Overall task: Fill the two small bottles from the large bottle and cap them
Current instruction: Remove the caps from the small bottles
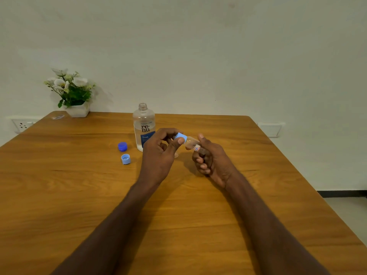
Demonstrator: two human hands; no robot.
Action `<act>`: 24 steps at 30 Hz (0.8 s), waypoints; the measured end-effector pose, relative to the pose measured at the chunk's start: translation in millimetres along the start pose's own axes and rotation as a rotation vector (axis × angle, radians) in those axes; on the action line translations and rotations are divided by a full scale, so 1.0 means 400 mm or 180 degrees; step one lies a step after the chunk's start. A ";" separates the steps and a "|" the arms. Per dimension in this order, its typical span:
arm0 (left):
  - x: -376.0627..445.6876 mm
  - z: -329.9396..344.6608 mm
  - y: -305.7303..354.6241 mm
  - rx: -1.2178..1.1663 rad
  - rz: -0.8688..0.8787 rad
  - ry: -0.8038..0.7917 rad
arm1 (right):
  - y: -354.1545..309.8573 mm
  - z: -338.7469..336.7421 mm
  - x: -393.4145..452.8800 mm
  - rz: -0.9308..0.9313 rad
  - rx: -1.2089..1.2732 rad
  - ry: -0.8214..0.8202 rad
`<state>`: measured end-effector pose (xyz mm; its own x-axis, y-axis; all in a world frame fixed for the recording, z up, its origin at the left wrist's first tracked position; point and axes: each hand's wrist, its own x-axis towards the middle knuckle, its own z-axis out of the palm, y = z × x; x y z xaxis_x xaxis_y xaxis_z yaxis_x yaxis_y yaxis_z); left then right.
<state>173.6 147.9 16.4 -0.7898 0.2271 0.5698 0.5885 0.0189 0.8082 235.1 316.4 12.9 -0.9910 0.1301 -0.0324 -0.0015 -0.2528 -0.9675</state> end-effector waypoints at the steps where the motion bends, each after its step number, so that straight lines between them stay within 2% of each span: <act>1: 0.001 -0.002 -0.002 -0.0024 -0.0047 -0.0005 | 0.000 -0.001 0.001 -0.0023 0.0006 0.0039; 6: 0.004 -0.006 -0.001 -0.0057 0.0154 -0.0241 | 0.002 -0.002 0.003 -0.0024 0.0053 0.0121; 14: -0.001 -0.001 -0.009 0.0007 0.0127 0.0162 | 0.012 0.011 0.009 -0.0118 0.0167 0.0013; 24: -0.003 -0.004 -0.014 0.0060 0.0010 0.0226 | 0.017 0.016 0.006 -0.0485 -0.0121 -0.0028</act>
<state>171.0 146.0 11.4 -0.7978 0.1575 0.5820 0.5936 0.0367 0.8039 231.9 309.0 7.8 -0.9808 0.1557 0.1176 -0.1472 -0.1944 -0.9698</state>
